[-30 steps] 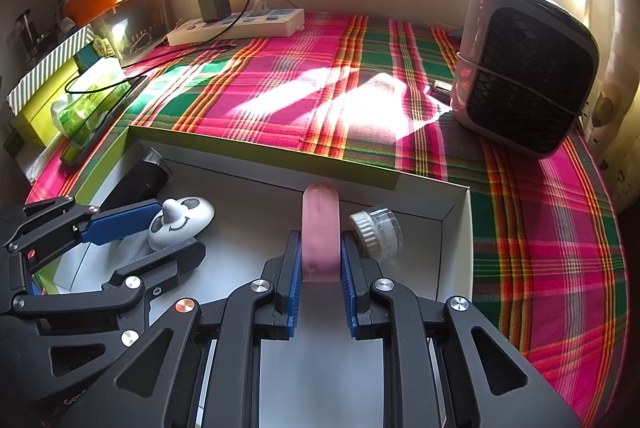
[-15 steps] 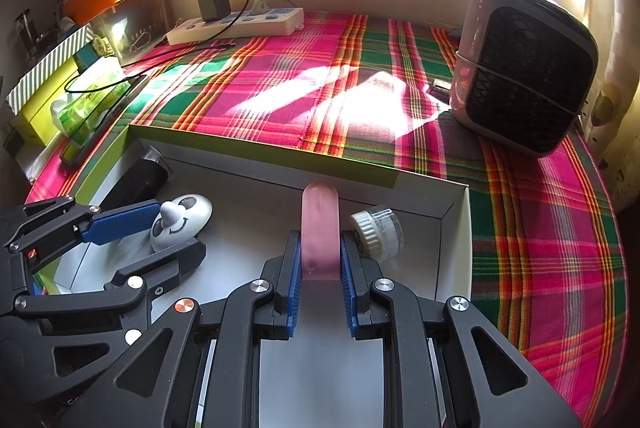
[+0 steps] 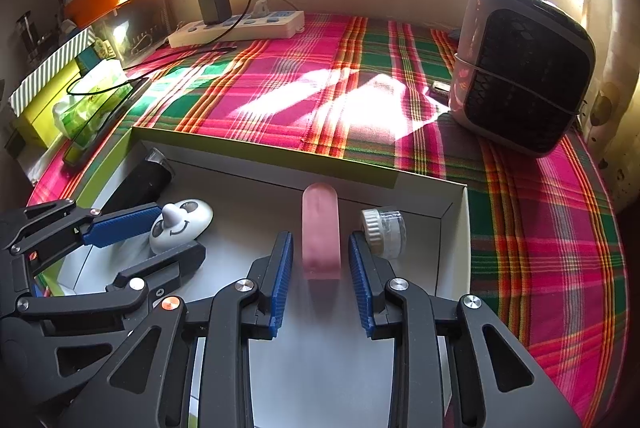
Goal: Organize objects
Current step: 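Open the right gripper to drop the pink clip while the left gripper releases the egg toy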
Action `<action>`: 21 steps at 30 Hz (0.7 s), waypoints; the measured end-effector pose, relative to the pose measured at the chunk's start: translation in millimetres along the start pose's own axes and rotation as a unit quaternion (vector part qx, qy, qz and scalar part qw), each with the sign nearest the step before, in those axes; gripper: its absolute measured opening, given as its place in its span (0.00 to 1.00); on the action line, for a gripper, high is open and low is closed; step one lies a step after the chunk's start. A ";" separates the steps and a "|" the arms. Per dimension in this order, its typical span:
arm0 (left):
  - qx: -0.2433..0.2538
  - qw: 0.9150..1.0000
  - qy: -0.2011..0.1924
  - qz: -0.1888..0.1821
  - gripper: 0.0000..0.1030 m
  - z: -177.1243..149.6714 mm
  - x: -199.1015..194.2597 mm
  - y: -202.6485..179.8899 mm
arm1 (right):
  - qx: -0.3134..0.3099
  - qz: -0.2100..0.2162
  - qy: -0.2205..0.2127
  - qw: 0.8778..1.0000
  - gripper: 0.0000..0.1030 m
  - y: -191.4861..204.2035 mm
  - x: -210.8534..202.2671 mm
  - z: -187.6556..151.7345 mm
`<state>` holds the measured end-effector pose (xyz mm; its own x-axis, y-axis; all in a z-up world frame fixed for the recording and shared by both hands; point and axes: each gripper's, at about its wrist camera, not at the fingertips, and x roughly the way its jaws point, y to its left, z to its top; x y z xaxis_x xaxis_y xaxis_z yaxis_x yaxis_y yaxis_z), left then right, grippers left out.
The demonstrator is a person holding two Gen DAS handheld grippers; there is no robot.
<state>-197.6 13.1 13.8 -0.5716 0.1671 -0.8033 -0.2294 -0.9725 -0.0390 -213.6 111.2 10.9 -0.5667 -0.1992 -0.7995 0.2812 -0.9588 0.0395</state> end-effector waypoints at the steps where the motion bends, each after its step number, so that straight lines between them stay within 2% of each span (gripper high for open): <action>1: 0.000 1.000 -0.001 0.000 0.37 -0.3 -0.7 -0.1 | 0.001 0.000 0.000 1.000 0.31 -0.1 -0.7 -0.3; 3: 0.000 1.000 -0.002 -0.002 0.37 -0.2 -1.2 0.0 | 0.000 -0.001 -0.002 1.000 0.35 0.4 -2.1 -0.2; 21: -0.011 1.000 -0.017 -0.004 0.38 -5.9 -20.5 3.4 | 0.014 -0.001 -0.016 1.000 0.36 -1.6 -16.7 -5.0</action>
<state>-182.0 5.4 26.6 -0.5967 0.1805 -0.7819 -0.2166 -0.9744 -0.0597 -200.7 117.0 21.1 -0.5925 -0.2029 -0.7796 0.2581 -0.9646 0.0549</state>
